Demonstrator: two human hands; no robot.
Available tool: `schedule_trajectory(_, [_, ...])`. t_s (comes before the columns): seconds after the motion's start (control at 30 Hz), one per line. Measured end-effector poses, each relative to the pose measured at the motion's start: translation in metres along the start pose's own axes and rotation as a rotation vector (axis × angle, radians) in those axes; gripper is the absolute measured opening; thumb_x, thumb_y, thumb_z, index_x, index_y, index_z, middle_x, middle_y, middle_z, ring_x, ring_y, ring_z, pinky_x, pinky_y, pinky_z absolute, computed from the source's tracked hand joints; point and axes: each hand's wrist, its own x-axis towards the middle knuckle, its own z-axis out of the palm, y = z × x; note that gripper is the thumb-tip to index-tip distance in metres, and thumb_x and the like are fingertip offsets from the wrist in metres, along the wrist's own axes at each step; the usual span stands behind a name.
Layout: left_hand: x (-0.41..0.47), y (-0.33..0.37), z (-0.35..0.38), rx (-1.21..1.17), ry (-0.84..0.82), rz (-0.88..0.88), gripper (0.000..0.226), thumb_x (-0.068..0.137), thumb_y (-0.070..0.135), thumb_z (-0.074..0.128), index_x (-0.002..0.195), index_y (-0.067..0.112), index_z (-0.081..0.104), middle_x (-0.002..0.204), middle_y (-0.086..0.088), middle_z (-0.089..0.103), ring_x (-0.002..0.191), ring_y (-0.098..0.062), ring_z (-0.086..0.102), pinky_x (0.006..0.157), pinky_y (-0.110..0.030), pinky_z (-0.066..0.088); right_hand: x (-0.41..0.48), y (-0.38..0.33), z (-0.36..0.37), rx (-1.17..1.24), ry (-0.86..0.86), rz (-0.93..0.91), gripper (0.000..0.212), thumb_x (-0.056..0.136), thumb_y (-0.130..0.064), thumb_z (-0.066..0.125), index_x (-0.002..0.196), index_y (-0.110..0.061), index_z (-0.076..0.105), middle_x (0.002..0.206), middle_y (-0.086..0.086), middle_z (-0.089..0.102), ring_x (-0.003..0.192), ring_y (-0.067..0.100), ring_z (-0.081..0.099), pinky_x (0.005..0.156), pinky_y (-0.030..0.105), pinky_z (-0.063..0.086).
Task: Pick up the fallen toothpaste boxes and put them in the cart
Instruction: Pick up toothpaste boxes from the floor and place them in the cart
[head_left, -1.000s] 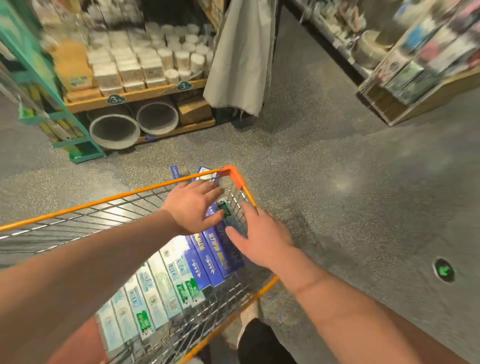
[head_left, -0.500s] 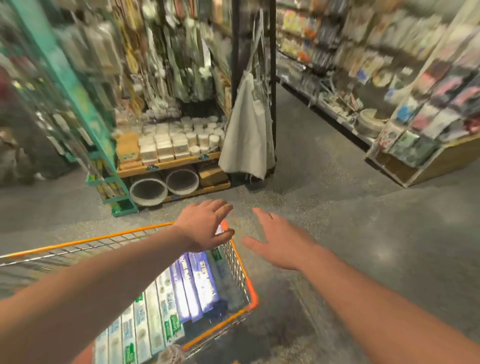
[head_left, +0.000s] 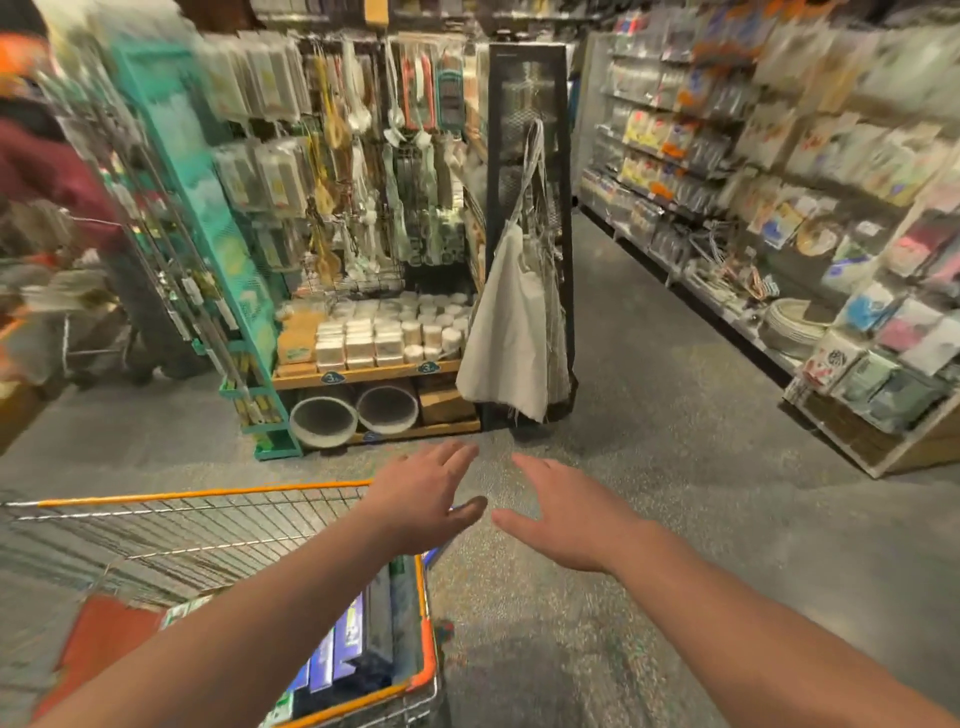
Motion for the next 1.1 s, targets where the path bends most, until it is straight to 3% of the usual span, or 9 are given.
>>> schedule_trajectory(0.13, [0.041,-0.016,0.003,-0.057,0.02,-0.065,0.08,0.097,0.069,0.037,0.161,0.025,0.019,0.166,0.003,0.027,0.147,-0.02,0.035,0.113,-0.041,0.039,0.052,0.025,-0.022,-0.047,-0.027,-0.051,0.088,0.088,-0.078,0.044,0.158,-0.034,0.013,0.164,-0.007,0.026,0.147,0.017,0.032,0.114,0.046,0.036])
schedule_trajectory(0.27, [0.091,-0.043,0.0,-0.042,0.038,-0.144,0.091,0.087,0.077,0.02,0.16,0.022,0.026,0.162,0.002,0.035,0.141,-0.022,0.042,0.105,-0.04,0.046,0.112,0.047,-0.049,-0.052,-0.045,-0.077,0.087,0.089,-0.074,0.049,0.158,-0.033,0.017,0.162,-0.007,0.028,0.144,0.016,0.035,0.115,0.041,0.037])
schedule_trajectory(0.4, [0.136,-0.062,-0.004,-0.045,0.046,-0.195,0.078,0.097,0.068,0.039,0.159,0.022,0.027,0.16,0.001,0.038,0.139,-0.022,0.044,0.104,-0.041,0.046,0.167,0.059,-0.073,-0.062,-0.089,-0.135,0.087,0.088,-0.074,0.05,0.158,-0.036,0.016,0.163,-0.009,0.028,0.144,0.015,0.035,0.114,0.041,0.038])
schedule_trajectory(0.53, [0.17,-0.078,-0.011,-0.038,0.059,-0.249,0.074,0.098,0.065,0.042,0.156,0.021,0.031,0.155,0.001,0.043,0.135,-0.022,0.048,0.101,-0.041,0.047,0.221,0.071,-0.088,-0.094,-0.101,-0.24,0.088,0.087,-0.076,0.048,0.159,-0.035,0.017,0.163,-0.01,0.028,0.144,0.013,0.034,0.114,0.04,0.037])
schedule_trajectory(0.77, [0.237,-0.107,-0.001,-0.037,0.067,-0.534,0.072,0.097,0.063,0.045,0.154,0.019,0.037,0.146,0.002,0.05,0.126,-0.021,0.054,0.091,-0.039,0.051,0.356,0.103,-0.105,-0.164,-0.179,-0.489,0.089,0.088,-0.073,0.051,0.158,-0.029,0.019,0.161,-0.006,0.033,0.144,0.014,0.035,0.114,0.038,0.036])
schedule_trajectory(0.9, [0.266,-0.111,0.0,-0.039,0.076,-0.741,0.078,0.088,0.07,0.031,0.145,0.019,0.045,0.136,0.001,0.056,0.119,-0.025,0.059,0.087,-0.041,0.053,0.427,0.114,-0.115,-0.182,-0.227,-0.674,0.093,0.083,-0.078,0.049,0.158,-0.029,0.021,0.16,-0.007,0.035,0.142,0.013,0.039,0.113,0.038,0.039])
schedule_trajectory(1.1, [0.289,-0.105,-0.003,-0.091,0.091,-0.988,0.081,0.083,0.069,0.027,0.144,0.018,0.046,0.136,-0.003,0.057,0.12,-0.028,0.057,0.093,-0.043,0.052,0.499,0.106,-0.125,-0.229,-0.352,-0.893,0.095,0.083,-0.079,0.049,0.158,-0.03,0.018,0.162,-0.007,0.031,0.144,0.013,0.036,0.114,0.04,0.037])
